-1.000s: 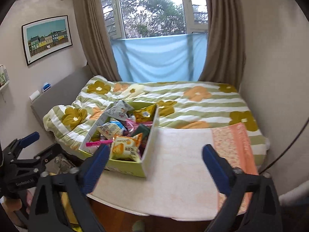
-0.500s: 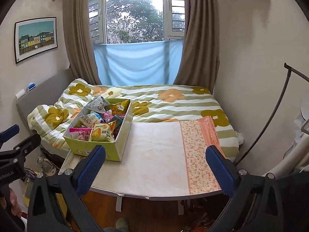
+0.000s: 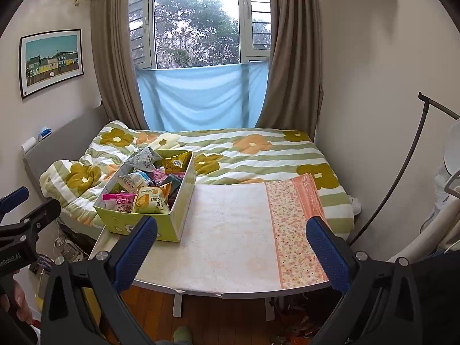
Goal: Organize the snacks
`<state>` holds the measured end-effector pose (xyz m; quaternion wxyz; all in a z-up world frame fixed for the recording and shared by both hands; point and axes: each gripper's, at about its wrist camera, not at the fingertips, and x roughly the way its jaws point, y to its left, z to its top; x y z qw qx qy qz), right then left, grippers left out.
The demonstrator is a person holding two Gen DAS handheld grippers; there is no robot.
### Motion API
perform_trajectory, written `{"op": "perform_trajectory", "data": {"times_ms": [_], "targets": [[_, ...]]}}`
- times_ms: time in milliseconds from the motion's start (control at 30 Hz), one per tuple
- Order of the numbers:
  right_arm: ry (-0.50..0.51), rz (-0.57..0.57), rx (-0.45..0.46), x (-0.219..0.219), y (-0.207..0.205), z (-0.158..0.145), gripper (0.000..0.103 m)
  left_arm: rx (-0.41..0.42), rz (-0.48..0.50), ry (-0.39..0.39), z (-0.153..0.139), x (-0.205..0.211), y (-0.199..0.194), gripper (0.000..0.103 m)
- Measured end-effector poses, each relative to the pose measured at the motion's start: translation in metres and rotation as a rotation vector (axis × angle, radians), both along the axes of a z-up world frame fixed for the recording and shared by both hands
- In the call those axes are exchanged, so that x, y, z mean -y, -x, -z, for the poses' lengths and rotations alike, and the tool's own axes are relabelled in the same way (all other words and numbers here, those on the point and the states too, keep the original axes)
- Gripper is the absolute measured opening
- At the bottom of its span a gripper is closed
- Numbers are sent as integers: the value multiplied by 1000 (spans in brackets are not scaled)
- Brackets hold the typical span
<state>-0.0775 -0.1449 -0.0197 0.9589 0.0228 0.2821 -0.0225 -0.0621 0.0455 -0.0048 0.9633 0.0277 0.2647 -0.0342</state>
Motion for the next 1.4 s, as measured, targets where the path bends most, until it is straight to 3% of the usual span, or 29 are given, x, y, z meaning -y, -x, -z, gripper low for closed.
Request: {"op": "perform_trajectory", "data": {"times_ms": [1400], "targets": [[-9,10,2,5,-2,-2,103,-12,16,2,-2,0,-6,103]]}}
